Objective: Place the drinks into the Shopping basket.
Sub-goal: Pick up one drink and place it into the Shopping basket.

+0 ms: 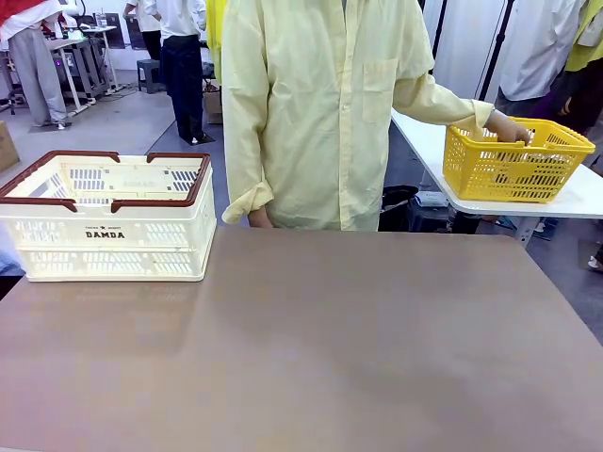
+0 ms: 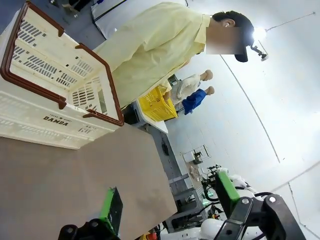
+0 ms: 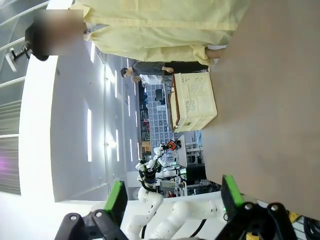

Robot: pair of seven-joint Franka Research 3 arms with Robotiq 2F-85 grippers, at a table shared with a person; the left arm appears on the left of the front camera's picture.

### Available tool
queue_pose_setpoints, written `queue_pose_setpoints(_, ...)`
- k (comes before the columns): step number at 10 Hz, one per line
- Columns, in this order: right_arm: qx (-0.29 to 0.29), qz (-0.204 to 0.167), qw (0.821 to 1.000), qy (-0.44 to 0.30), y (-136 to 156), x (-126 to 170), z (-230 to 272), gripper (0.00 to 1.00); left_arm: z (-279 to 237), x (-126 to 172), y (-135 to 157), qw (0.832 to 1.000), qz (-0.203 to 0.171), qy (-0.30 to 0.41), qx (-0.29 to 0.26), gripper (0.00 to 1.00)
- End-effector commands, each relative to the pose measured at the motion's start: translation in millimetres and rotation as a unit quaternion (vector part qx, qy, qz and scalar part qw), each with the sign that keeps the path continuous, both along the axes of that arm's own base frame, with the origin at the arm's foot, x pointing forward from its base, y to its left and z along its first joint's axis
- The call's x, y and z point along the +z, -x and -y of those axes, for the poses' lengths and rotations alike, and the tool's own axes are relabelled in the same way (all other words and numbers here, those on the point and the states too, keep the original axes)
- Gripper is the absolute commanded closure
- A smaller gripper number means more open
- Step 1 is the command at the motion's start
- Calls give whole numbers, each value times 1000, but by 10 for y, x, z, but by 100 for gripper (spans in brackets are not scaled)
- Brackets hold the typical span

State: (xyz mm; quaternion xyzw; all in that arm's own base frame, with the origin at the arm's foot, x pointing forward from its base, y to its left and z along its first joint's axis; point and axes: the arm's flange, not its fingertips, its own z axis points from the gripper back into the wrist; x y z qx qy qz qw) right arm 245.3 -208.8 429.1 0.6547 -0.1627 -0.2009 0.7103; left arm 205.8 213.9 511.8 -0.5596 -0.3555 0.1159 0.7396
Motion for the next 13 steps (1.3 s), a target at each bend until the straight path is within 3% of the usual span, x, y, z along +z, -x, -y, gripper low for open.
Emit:
queue_pose_setpoints(1,10,4,1000,8,44,19,19,0,-23,11,-3,1000,13,1,-4,0)
queue_pose_setpoints(13,10,4,1000,8,44,19,19,0,-23,11,-3,1000,13,1,-4,0)
